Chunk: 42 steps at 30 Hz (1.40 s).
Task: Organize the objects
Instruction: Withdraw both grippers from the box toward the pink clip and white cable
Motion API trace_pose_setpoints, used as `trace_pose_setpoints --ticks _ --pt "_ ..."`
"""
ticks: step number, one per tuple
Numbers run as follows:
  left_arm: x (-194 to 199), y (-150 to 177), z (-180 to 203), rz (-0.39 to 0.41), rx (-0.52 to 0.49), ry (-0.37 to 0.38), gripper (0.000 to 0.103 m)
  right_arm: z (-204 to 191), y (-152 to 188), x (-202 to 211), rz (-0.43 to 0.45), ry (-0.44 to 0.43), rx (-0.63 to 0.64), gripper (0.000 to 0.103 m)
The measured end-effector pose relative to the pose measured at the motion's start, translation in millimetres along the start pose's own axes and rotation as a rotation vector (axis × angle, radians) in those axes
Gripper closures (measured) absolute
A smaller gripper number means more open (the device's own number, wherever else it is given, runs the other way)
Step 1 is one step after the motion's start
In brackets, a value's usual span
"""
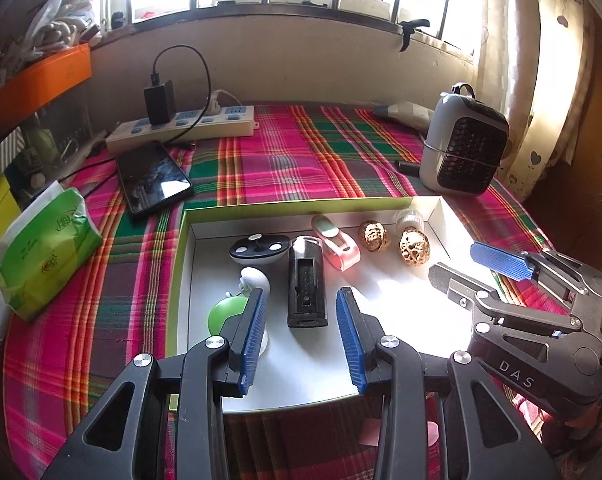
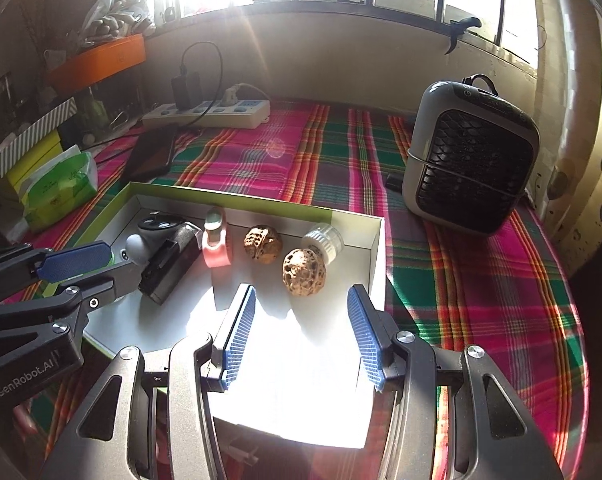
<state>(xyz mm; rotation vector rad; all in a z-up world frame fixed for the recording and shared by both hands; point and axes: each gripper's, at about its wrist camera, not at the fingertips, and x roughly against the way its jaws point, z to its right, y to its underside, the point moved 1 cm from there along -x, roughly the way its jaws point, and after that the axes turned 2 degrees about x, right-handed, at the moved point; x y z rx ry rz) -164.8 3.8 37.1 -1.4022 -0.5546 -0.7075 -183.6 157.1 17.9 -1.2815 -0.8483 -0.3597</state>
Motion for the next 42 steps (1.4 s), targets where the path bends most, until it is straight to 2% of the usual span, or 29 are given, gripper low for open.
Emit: trace_pose_setpoints --ticks 5,9,19,25,28,38,42 --pt "18.0 8.4 -3.9 0.028 0.013 0.016 0.069 1.7 9.0 13.9 0.017 0.001 -0.013 0.054" --pt "27.2 20.5 1.5 0.035 -0.033 0.011 0.069 1.8 17.1 23.7 0.028 0.002 -0.025 0.054" --pt "32.4 48.7 21.2 -0.025 -0.104 0.089 0.069 0.5 40.9 45.6 0.045 0.01 -0.032 0.054" --pt "28.2 56.9 40.2 -0.052 -0.145 0.099 0.069 1.0 57.0 50.5 0.036 0.0 -0.055 0.054" --pt "23.7 60.5 48.6 -0.071 -0.165 0.08 0.068 4.7 62.6 48.7 0.023 0.003 -0.072 0.054" --pt "19.2 64.3 53.3 -0.102 -0.139 0.096 0.065 10.6 71.7 43.5 0.001 -0.018 -0.115 0.054" --pt "22.7 67.6 54.1 -0.109 -0.168 0.096 0.065 8.5 72.8 41.4 -0.01 -0.031 -0.11 0.054"
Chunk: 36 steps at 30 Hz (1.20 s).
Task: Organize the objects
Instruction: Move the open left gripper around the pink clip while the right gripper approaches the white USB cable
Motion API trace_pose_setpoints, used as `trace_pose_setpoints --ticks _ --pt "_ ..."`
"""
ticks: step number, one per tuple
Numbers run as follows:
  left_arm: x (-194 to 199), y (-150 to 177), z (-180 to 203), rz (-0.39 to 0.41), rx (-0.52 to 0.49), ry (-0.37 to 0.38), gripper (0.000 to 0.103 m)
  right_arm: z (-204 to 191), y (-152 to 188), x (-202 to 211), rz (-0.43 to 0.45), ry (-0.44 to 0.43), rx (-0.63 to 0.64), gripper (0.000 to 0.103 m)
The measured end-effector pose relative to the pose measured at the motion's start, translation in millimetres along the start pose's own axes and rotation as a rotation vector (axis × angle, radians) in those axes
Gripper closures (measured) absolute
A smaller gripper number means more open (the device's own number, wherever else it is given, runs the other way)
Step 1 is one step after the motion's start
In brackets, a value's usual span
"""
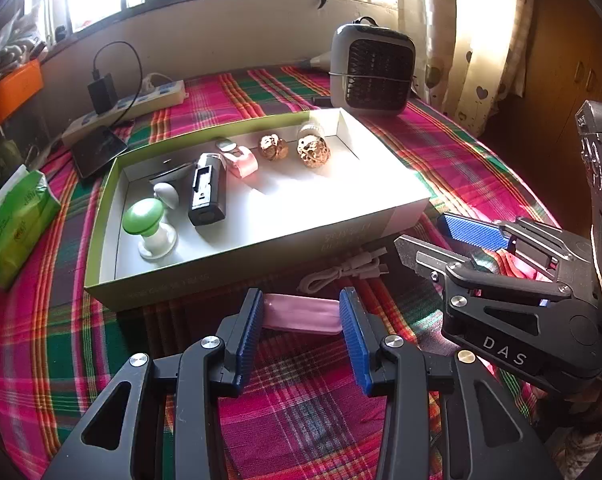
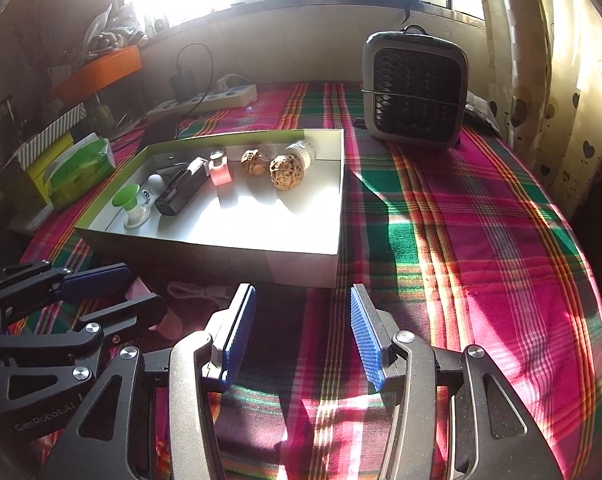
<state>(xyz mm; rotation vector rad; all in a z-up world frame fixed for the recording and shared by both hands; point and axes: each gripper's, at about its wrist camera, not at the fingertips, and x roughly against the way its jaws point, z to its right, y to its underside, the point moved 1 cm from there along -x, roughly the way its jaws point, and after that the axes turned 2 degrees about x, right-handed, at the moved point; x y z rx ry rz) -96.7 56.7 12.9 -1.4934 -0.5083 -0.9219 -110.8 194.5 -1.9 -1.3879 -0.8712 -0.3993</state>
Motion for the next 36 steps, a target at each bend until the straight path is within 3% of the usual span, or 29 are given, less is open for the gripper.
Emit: trace_pose_setpoints --ticks 11,16,18,21,24,28,36 --pt "5.6 9.4 -14.3 -0.046 -0.023 -0.054 0.065 -11.5 3.1 -10.0 -0.055 -0.074 0.052 0.054" --pt "3.8 14.1 -28.4 -0.061 0.013 -0.075 0.065 -24.2 5.9 -12.0 -0.07 -0.085 0.096 0.054" --pt "3.8 15.6 -33.0 -0.061 0.028 -0.073 0.065 -26.1 6.1 -7.7 -0.047 -0.062 0.085 0.054" --pt "3.1 17.0 -38.7 -0.066 0.061 -0.053 0.065 -27.5 8.9 -3.2 -0.04 -0.103 0.042 0.054" --pt "1.5 18.5 -42.4 -0.07 0.08 -0.046 0.065 -40.9 15.0 -8.2 -0.075 -0.109 0.094 0.054" --pt "4.8 21.1 -48.8 -0.061 0.116 -0.015 0.065 -50.7 12.7 -6.4 -0.058 -0.087 0.142 0.054" --pt "8.6 27.0 -63.9 -0.065 0.179 0.015 0.065 -55.4 9.1 -12.9 -0.074 -0.063 0.156 0.054"
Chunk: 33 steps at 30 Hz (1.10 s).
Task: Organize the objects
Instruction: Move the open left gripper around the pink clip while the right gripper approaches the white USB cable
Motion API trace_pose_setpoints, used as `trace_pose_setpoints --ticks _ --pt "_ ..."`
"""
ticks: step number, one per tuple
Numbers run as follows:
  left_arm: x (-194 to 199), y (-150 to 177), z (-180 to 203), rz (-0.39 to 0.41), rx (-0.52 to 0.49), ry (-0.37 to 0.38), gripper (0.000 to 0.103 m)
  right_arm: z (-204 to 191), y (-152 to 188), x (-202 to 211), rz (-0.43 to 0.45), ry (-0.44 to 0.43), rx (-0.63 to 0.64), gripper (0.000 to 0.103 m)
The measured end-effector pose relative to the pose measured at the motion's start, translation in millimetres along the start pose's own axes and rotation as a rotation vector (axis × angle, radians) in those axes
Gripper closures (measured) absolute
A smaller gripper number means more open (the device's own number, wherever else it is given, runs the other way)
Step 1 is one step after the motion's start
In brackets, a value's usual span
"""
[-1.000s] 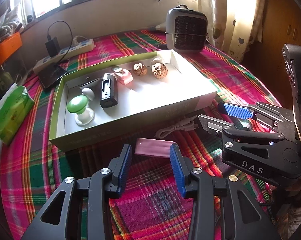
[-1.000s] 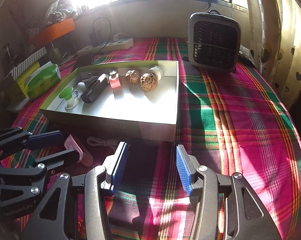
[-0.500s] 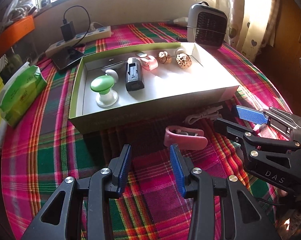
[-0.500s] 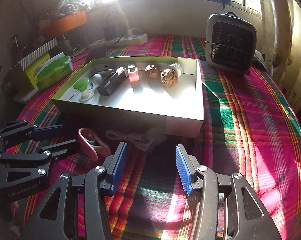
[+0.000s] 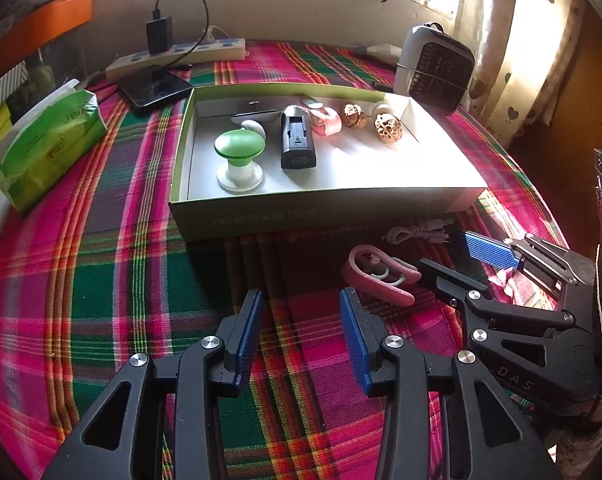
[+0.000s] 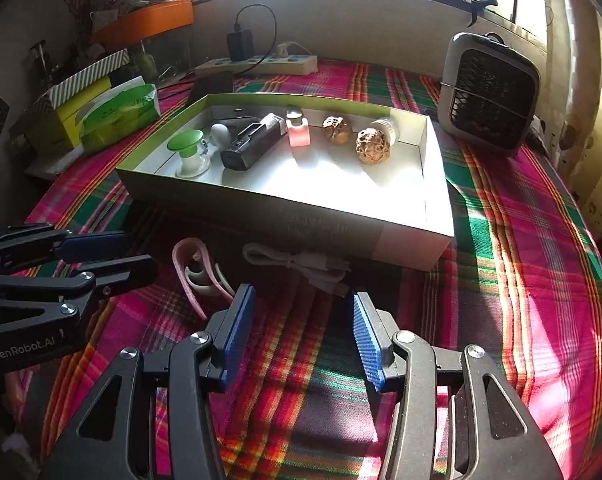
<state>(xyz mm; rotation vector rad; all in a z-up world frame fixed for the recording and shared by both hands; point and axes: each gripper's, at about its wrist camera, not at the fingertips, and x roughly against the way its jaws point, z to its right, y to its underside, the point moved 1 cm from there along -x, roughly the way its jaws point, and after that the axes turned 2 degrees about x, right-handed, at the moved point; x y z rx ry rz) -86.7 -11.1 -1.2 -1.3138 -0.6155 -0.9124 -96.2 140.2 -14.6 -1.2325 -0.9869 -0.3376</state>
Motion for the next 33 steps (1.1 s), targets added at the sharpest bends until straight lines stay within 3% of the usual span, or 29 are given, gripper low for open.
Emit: trace_pose_setpoints --ticks 8,14,24,33 --pt "8.5 0.3 -10.8 0.024 0.054 0.031 0.065 -24.1 4.0 -0.1 -0.009 -0.059 0.057 0.054" --pt "10.9 -1.3 -4.6 0.031 0.04 0.047 0.065 -29.4 6.5 3.2 -0.005 -0.119 0.034 0.054" --pt "2.1 -1.4 10.1 0.009 -0.011 0.069 0.065 4.4 8.6 11.2 0.018 -0.021 -0.012 0.054" --pt "-1.9 1.1 24.3 0.002 -0.051 0.045 0.062 22.0 -8.1 3.2 0.048 -0.05 -0.01 0.054"
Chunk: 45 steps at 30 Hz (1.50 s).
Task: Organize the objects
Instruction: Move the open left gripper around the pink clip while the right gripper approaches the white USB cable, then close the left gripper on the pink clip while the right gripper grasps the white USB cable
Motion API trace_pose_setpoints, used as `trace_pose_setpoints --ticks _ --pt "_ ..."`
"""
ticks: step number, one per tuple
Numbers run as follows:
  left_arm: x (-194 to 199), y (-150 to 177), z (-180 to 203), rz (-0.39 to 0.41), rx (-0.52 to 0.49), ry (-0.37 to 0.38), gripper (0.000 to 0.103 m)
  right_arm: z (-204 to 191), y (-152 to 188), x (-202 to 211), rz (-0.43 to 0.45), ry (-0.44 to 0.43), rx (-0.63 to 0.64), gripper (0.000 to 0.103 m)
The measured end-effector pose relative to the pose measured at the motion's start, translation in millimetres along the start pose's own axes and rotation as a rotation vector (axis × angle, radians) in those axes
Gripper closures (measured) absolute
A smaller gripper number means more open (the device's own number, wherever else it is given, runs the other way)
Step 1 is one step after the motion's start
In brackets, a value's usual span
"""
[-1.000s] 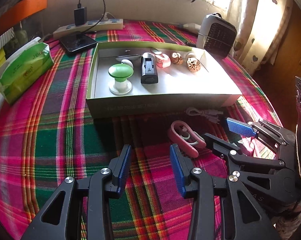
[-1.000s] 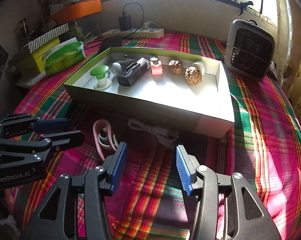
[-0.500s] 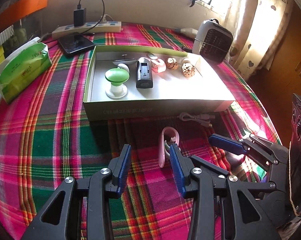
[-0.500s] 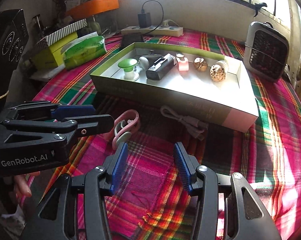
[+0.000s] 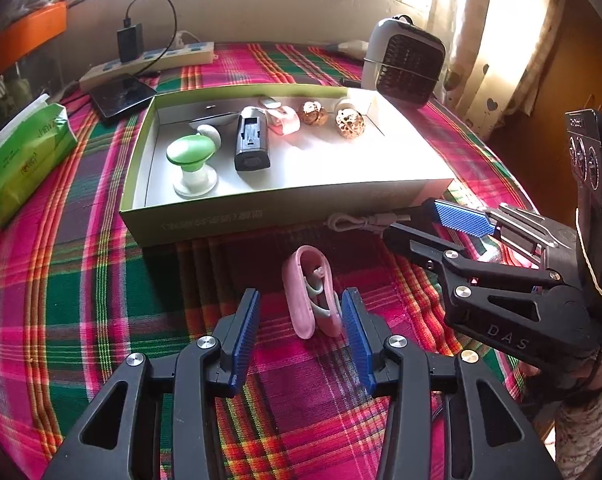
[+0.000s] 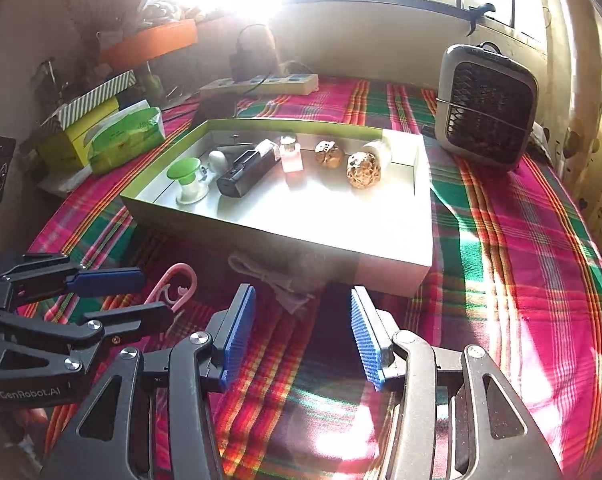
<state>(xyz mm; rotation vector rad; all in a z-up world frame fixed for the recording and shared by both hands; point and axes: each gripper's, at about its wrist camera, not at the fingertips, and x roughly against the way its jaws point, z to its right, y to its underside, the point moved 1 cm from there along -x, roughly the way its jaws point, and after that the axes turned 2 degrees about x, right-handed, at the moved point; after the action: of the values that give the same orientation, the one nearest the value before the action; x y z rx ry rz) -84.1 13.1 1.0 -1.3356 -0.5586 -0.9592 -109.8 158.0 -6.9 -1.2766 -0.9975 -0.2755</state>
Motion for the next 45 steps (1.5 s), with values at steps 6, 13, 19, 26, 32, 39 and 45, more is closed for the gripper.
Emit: trace_pose_setpoints --ticks 6,13,19,26,32,39,45 --pt "-6.5 -1.1 2.5 -0.011 -0.024 -0.039 0.062 -7.6 -3.8 -11.4 -0.032 -0.036 0.055 0.054" --pt "-6.4 -4.2 -8.6 -0.005 -0.009 -0.083 0.062 -15.4 -4.5 -17.0 -0.052 -0.065 0.109 0.054" --pt "-5.9 -6.2 -19.0 -0.004 -0.009 -0.084 0.062 -21.4 0.5 -13.3 -0.058 -0.089 0.149 0.062" --pt "-3.9 -5.8 -23.6 -0.002 0.011 -0.056 0.062 -20.3 -4.6 -17.7 -0.063 -0.074 0.148 0.063" --pt "-1.7 -6.4 -27.1 0.001 0.009 -0.07 0.062 -29.7 -6.7 -20.7 -0.067 -0.069 0.193 0.068" --pt "1.3 -3.7 -33.1 0.0 0.028 -0.07 0.062 -41.3 -5.5 -20.3 -0.074 -0.091 0.25 0.084" --pt "9.1 -5.8 -37.7 0.025 0.05 -0.071 0.062 -47.2 -2.1 -17.9 -0.084 -0.081 0.266 0.084"
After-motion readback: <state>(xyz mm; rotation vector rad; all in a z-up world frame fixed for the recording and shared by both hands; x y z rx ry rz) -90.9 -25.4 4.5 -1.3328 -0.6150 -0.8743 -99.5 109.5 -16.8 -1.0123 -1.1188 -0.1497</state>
